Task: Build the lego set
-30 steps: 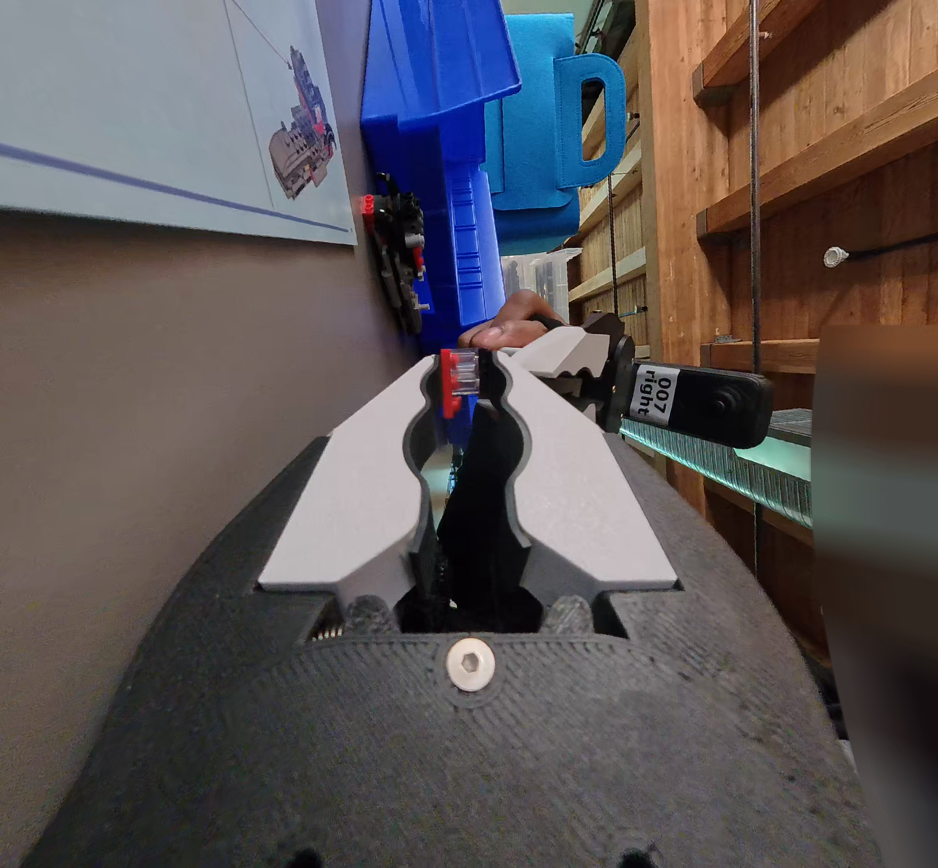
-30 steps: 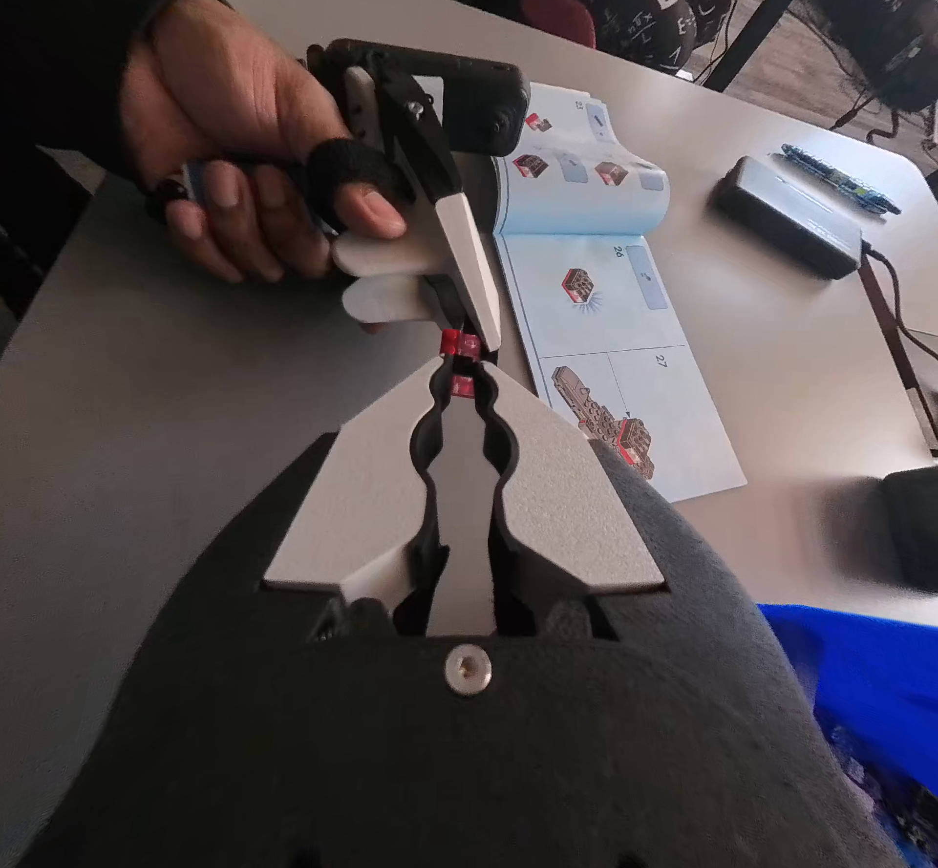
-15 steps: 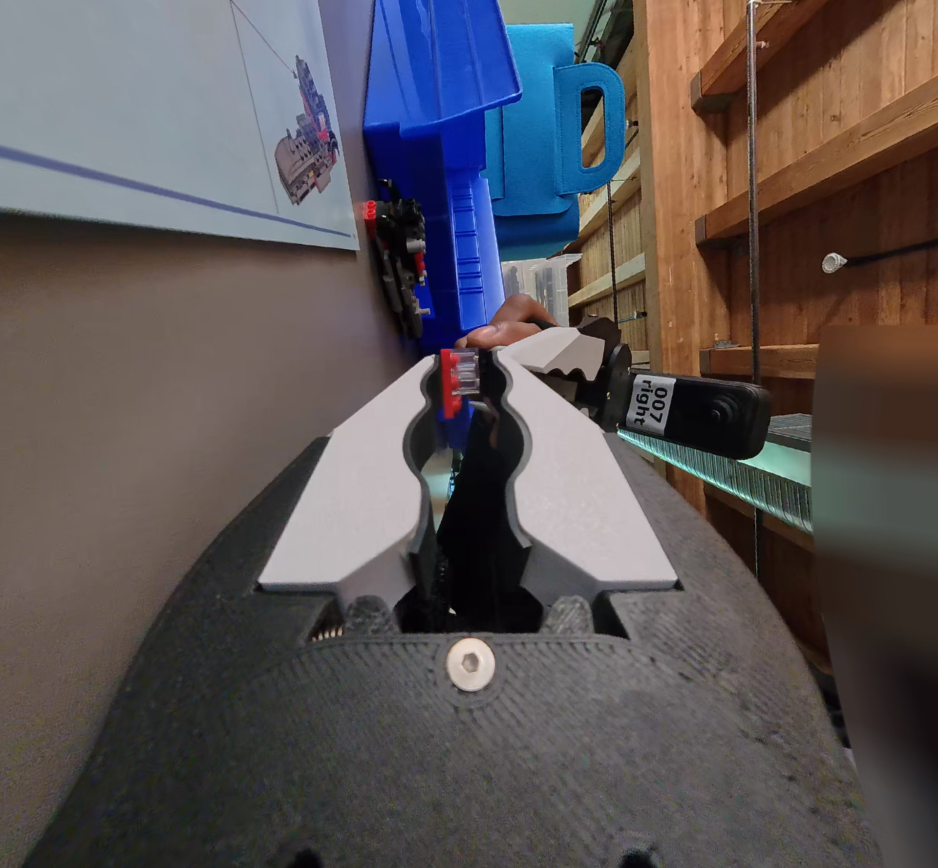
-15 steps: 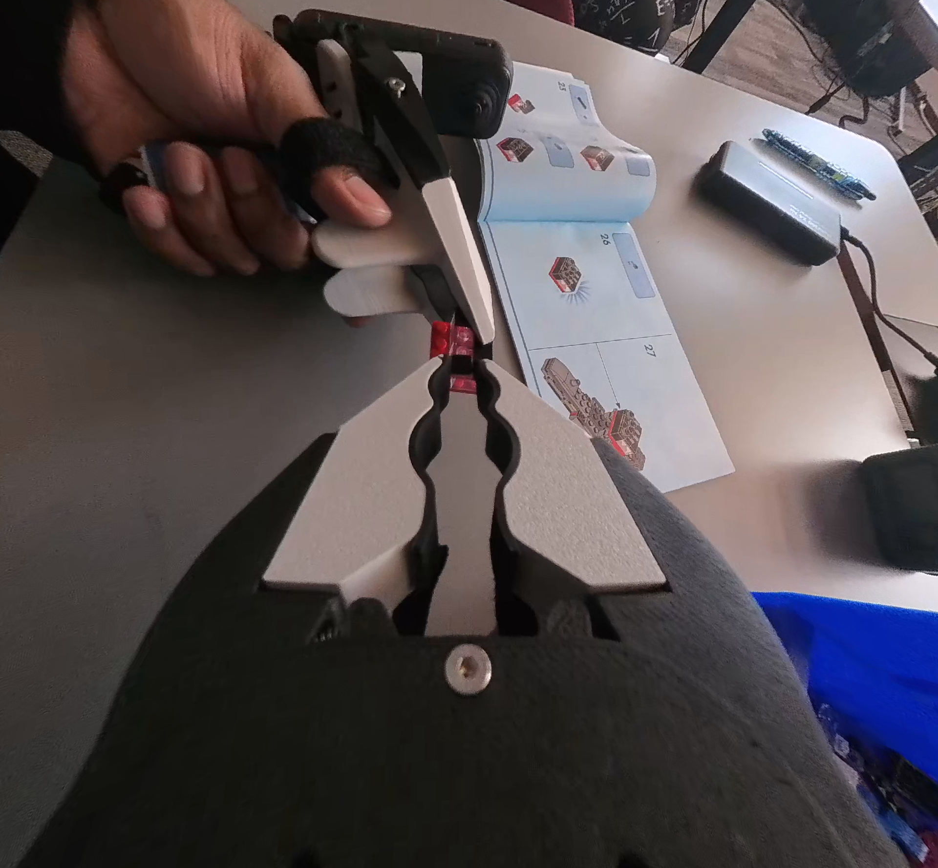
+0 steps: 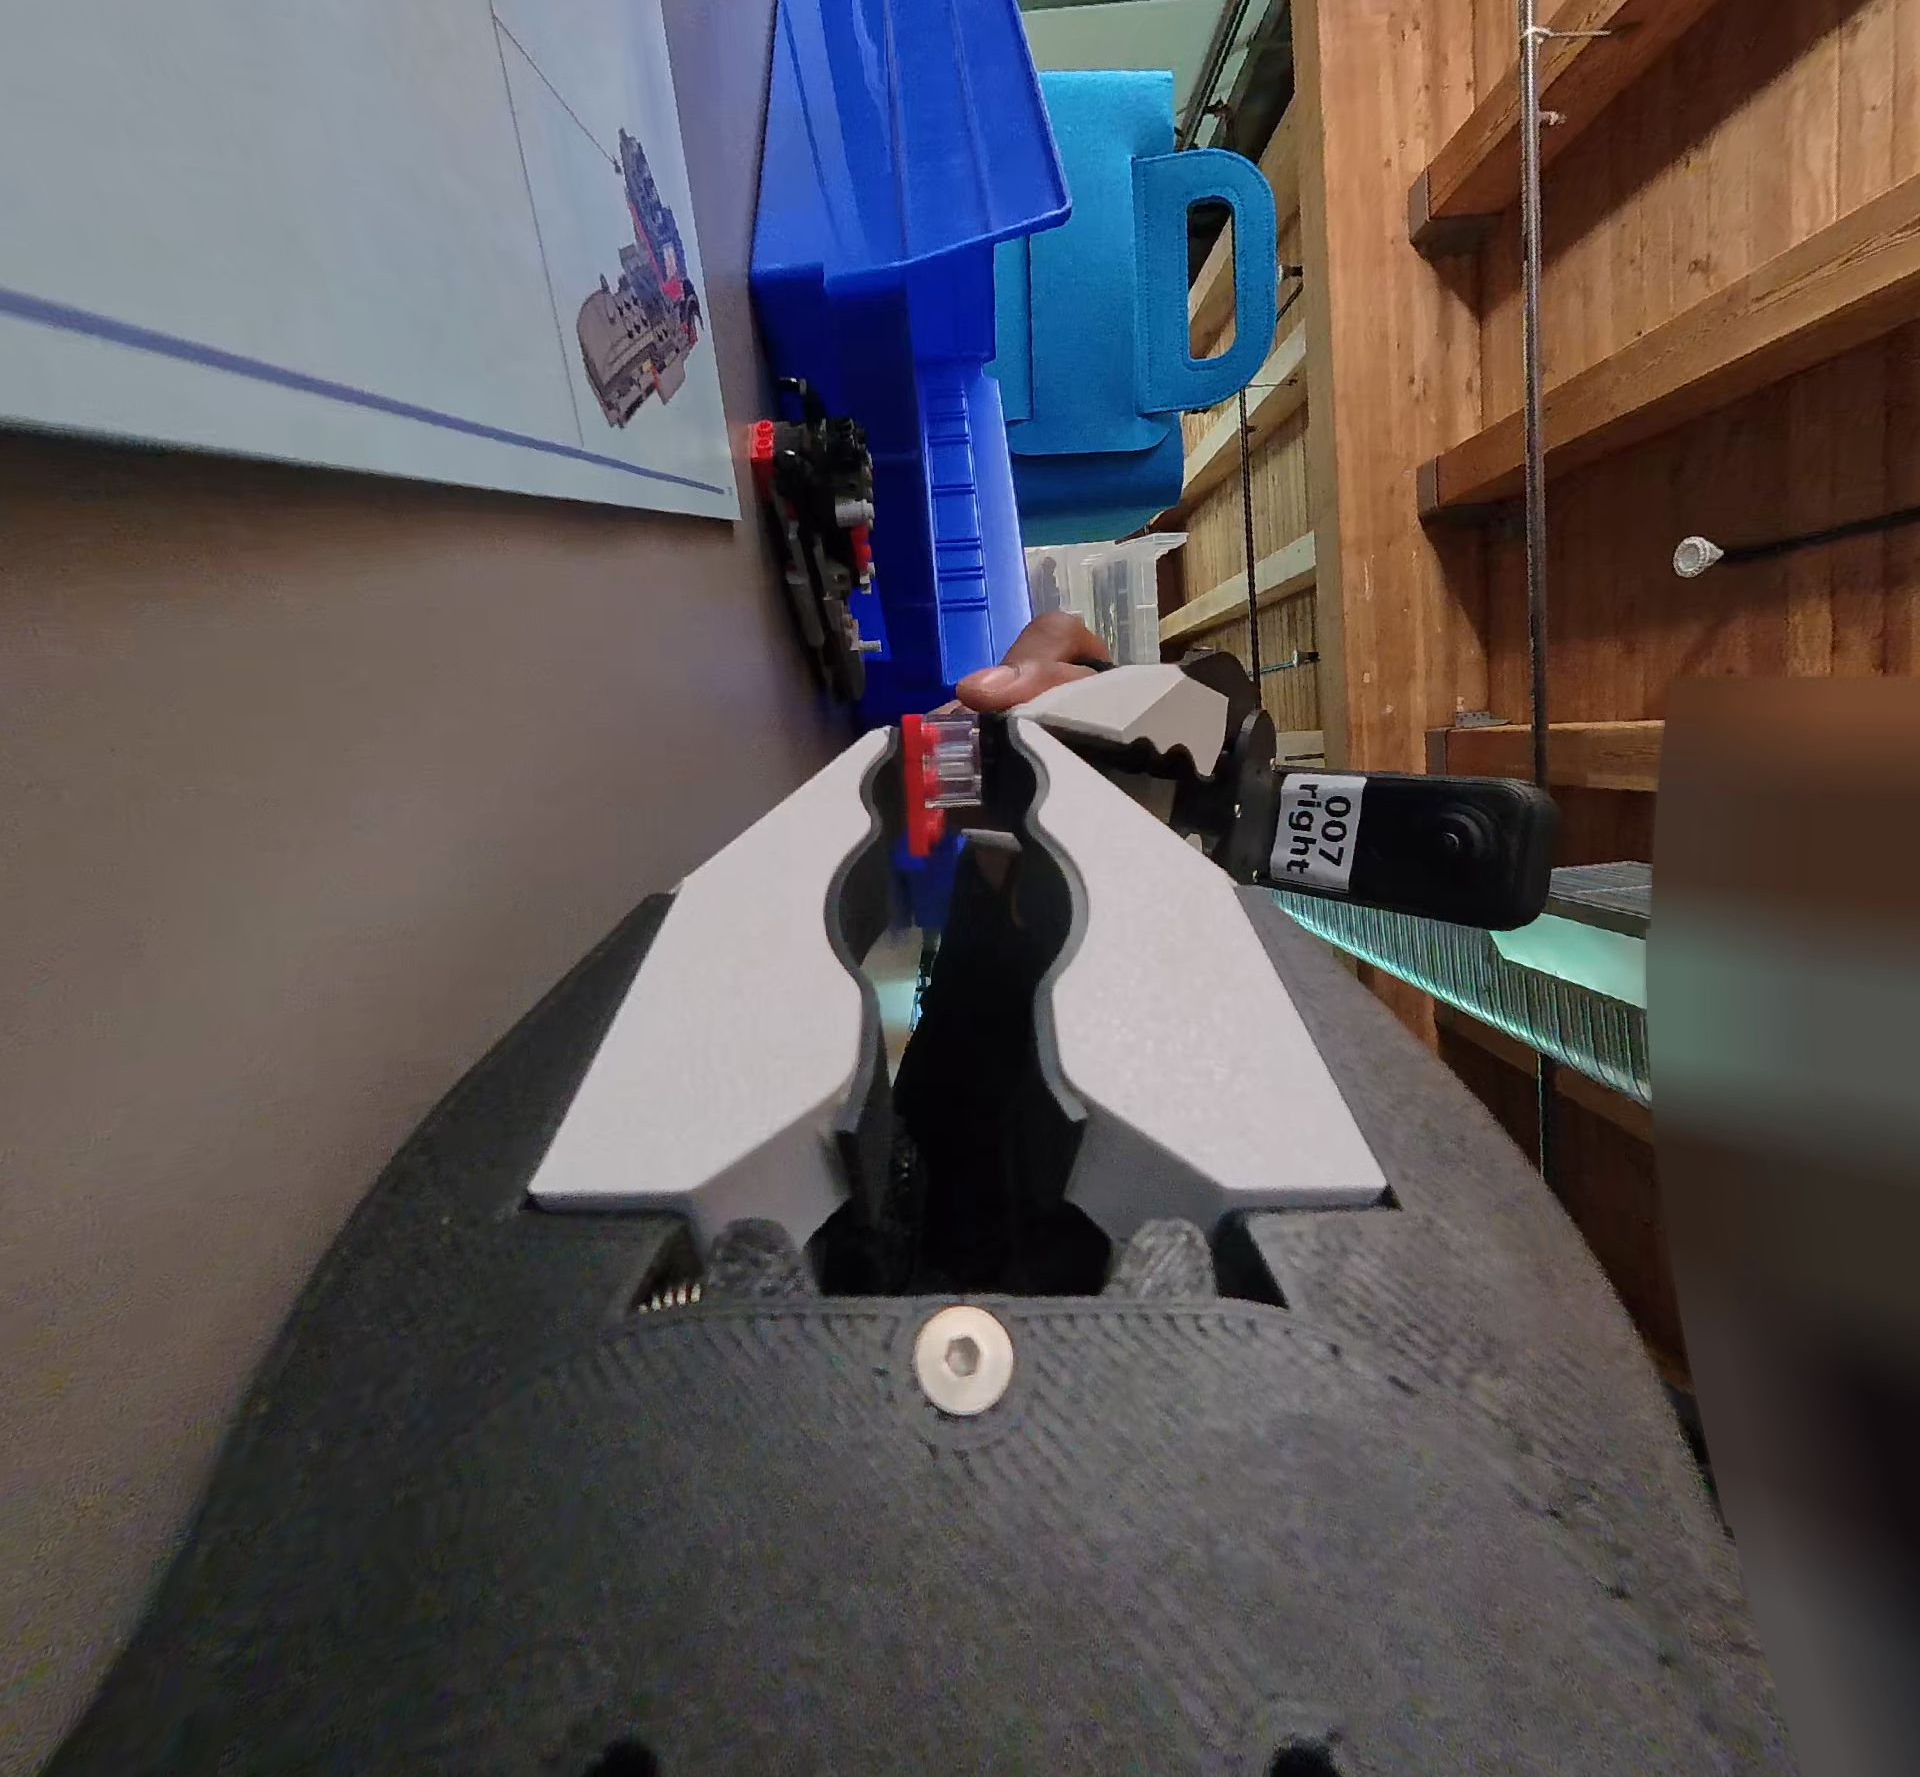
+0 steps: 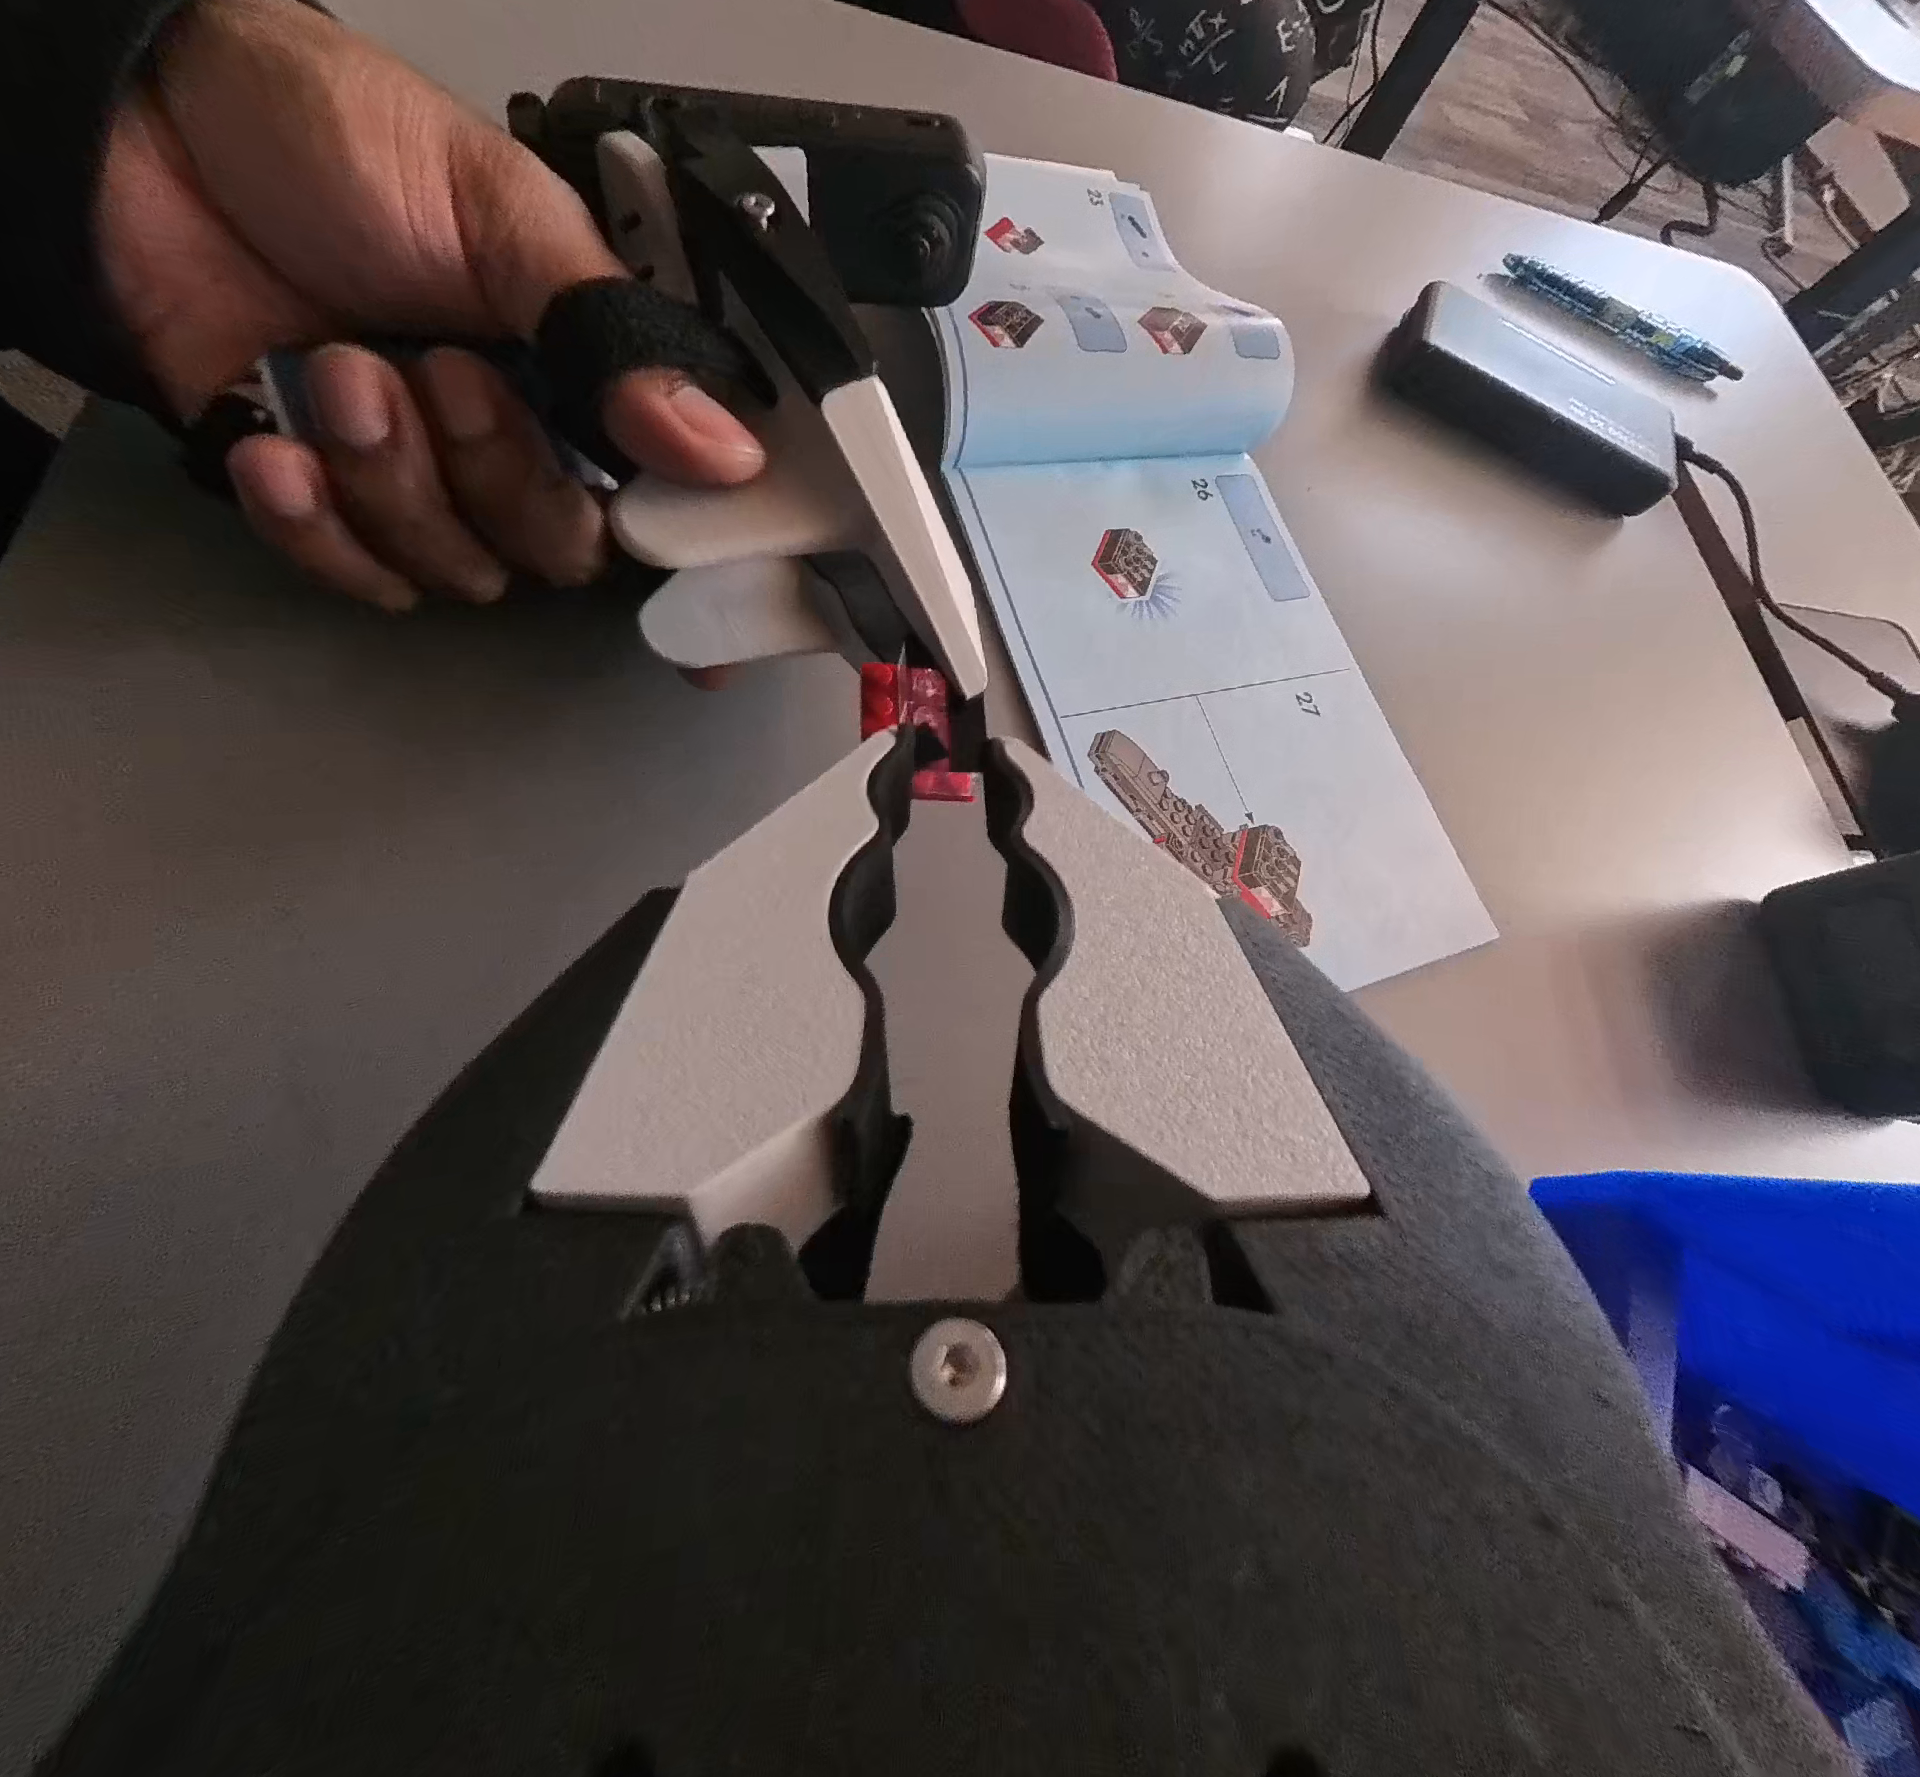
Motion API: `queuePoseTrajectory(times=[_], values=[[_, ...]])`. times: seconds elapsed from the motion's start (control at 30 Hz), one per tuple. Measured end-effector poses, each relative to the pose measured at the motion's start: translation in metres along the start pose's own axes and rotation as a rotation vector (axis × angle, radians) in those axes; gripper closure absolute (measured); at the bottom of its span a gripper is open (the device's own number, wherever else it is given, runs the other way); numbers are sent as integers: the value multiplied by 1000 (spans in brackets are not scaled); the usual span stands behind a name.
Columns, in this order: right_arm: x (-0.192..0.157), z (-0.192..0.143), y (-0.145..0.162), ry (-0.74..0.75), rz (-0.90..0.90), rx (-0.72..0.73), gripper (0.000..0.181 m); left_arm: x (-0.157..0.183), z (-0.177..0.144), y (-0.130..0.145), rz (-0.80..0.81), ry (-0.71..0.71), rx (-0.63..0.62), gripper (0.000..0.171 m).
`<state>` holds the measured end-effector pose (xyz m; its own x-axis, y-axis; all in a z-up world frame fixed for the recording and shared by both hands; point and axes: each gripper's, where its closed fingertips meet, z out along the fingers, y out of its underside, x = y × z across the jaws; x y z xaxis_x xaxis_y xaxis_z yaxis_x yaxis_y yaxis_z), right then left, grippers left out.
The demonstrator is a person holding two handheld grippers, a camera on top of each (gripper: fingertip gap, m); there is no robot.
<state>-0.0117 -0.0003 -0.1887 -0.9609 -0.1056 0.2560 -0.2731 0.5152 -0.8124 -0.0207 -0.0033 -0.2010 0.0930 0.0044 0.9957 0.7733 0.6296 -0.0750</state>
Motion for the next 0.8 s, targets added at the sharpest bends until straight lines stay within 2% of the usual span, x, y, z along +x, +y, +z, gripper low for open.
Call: queuePoseTrajectory(times=[0.8], values=[[13,0,11,113,43,33,166,-4,4,-2,-7,-21,30,155]])
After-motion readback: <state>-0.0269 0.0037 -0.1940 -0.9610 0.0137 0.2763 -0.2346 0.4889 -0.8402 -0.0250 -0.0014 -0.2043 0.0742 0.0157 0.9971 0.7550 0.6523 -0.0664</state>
